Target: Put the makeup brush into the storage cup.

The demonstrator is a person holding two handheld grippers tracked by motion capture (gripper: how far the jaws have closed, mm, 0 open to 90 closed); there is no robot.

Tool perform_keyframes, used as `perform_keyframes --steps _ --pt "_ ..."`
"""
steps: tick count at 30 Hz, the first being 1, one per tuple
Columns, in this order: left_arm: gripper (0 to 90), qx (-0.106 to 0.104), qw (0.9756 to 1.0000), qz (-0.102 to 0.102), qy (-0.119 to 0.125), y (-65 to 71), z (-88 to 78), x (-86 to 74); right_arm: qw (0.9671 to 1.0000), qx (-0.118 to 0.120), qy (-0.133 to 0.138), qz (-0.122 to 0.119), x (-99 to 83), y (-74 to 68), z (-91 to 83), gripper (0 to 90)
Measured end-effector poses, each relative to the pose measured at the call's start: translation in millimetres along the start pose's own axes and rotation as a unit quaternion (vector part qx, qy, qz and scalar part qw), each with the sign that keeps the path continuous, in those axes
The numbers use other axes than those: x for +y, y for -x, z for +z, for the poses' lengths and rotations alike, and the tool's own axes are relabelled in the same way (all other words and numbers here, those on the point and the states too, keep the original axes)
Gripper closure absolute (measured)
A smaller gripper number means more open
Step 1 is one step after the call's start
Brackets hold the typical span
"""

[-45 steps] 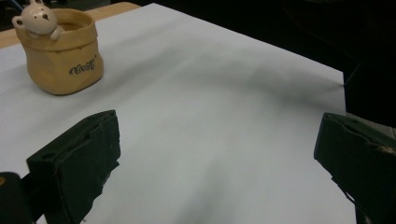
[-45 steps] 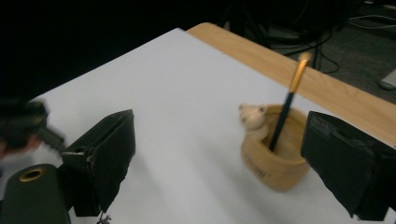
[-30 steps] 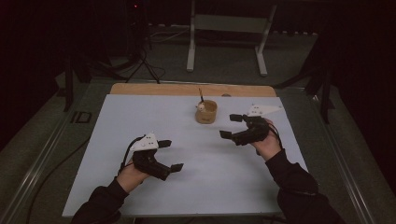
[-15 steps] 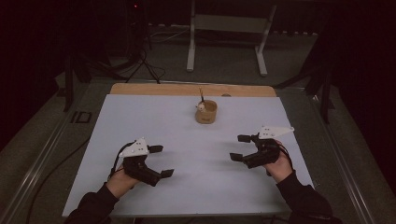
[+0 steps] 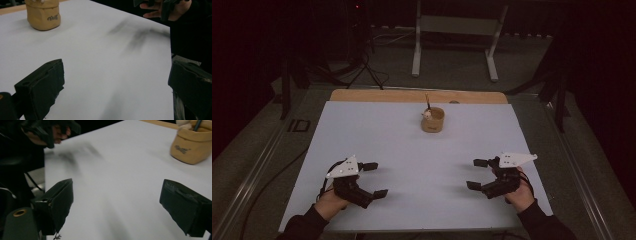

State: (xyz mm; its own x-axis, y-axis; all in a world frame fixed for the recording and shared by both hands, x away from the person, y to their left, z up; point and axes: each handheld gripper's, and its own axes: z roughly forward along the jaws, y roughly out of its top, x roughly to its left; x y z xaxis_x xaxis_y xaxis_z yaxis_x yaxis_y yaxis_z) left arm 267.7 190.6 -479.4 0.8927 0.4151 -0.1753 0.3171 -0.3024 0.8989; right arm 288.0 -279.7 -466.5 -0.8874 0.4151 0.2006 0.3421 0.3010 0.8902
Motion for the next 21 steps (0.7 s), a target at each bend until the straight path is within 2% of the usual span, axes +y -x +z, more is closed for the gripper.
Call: perform_keyframes --steps 8,11,13,18,21 --pt "1.6 0.002 0.9999 0.010 0.012 -1.0 -15.6 -12.2 0.9998 -0.011 0.002 -0.014 -16.9 -4.5 -10.0 12.4" --pt "1.7 -0.002 0.9999 0.004 0.016 -3.0 -19.5 -17.9 0.9997 -0.015 0.002 -0.019 -23.6 -5.9 -13.7 12.4" --pt "1.6 -0.002 0.9999 0.006 0.013 -3.2 -21.2 -21.3 0.9998 -0.016 0.001 -0.015 -29.1 -6.3 -15.8 12.4" --pt "1.6 0.005 1.0000 0.008 0.001 -3.8 -25.7 -29.5 0.9991 -0.030 -0.012 -0.026 -39.3 -7.1 -19.4 12.4" --pt "1.6 0.012 0.9999 0.007 0.004 -4.4 -28.5 -33.5 0.9993 -0.031 -0.002 -0.022 -41.6 -5.8 -24.3 12.4"
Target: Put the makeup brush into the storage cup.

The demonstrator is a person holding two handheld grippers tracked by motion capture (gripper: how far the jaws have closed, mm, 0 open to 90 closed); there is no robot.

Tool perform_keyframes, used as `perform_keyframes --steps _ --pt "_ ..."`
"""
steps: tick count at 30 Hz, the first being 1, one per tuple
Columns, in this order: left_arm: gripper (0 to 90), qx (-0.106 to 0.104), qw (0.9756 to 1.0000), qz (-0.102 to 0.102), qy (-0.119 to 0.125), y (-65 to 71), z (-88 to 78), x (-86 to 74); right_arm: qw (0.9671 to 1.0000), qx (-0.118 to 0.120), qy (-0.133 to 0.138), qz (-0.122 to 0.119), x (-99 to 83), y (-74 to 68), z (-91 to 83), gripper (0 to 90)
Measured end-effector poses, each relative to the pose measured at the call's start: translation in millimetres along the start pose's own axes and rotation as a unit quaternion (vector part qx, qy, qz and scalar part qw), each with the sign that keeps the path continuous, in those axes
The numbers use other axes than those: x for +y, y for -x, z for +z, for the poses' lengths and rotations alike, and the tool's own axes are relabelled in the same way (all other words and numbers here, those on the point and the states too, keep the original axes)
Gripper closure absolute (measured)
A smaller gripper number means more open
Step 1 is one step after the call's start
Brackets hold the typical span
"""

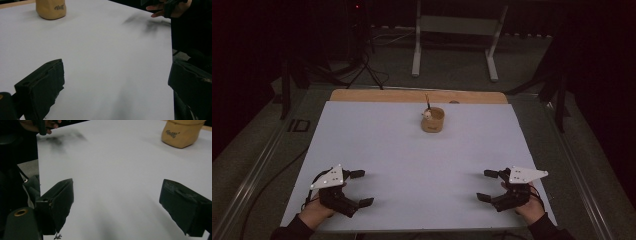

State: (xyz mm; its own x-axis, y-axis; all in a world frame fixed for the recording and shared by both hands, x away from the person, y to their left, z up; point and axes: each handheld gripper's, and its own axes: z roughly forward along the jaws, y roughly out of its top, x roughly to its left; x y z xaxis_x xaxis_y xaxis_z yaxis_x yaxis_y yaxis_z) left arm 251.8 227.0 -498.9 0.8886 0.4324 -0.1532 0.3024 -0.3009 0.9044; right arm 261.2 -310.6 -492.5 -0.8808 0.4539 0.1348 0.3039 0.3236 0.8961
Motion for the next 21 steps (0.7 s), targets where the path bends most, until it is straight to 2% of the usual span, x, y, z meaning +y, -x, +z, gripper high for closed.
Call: perform_keyframes --steps 7,9,13,21 --pt "1.7 0.033 0.9993 -0.017 0.010 -6.6 -8.0 -3.8 0.9999 -0.002 0.012 0.012 -2.4 3.3 -4.2 12.4" --pt "1.7 0.037 0.9990 -0.021 0.014 -7.3 -10.0 -5.6 0.9998 0.001 0.012 0.014 -2.5 3.4 -2.9 12.0" --pt "1.7 0.039 0.9989 -0.021 0.014 -6.8 -10.4 -8.8 1.0000 0.000 0.003 0.009 -3.5 3.5 0.8 12.0" --pt "1.7 0.021 0.9996 -0.019 0.002 -4.4 -3.6 -13.3 0.9999 0.000 0.004 0.015 -6.4 5.8 0.2 12.0"
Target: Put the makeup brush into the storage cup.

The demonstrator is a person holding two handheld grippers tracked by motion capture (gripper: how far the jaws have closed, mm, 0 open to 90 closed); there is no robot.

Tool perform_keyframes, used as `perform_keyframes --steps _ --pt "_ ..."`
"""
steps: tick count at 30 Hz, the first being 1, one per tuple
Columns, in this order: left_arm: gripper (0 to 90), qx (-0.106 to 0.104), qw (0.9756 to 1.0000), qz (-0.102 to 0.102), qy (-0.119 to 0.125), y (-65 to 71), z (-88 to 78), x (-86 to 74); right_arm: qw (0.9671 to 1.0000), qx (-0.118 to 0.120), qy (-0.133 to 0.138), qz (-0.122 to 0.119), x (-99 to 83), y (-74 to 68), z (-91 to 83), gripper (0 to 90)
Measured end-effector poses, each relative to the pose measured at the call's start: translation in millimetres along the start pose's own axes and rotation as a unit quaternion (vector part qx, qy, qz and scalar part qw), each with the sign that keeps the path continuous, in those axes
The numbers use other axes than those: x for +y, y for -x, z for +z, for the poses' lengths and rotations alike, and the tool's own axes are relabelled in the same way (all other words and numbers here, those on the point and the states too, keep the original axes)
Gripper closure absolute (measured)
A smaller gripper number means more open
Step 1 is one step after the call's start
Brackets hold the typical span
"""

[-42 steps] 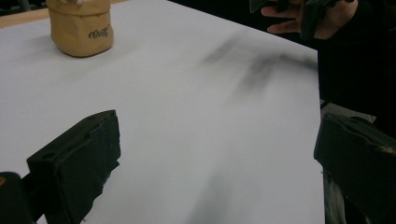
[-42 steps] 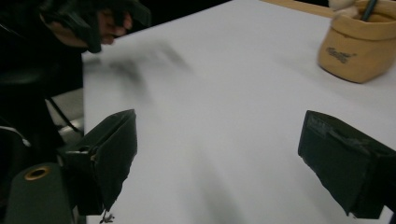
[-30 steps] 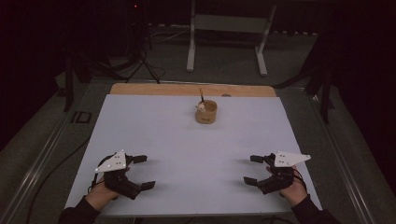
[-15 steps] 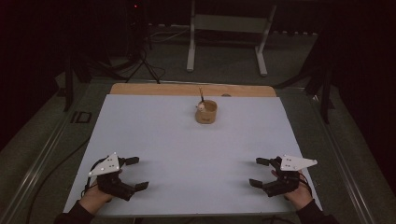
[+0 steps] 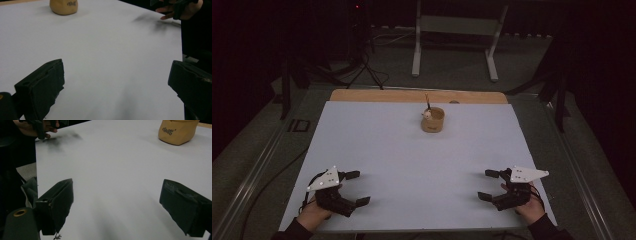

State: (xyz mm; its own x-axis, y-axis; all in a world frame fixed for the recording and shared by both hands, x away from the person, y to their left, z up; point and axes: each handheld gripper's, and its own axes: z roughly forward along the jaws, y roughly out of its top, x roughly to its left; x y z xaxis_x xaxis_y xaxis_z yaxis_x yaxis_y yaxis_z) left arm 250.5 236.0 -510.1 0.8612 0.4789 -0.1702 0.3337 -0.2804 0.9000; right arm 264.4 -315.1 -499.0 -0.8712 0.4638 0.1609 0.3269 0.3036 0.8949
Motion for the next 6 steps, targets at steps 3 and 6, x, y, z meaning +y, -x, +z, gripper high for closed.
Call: perform_keyframes --steps 3,6 --pt "1.7 -0.001 1.0000 0.001 0.000 0.7 0.3 0.5 1.0000 0.001 0.001 0.003 -0.4 0.4 0.0 12.0" --pt "1.7 -0.002 1.0000 0.001 0.001 0.8 0.3 0.7 1.0000 0.003 0.002 0.005 -0.5 0.5 0.0 12.1"
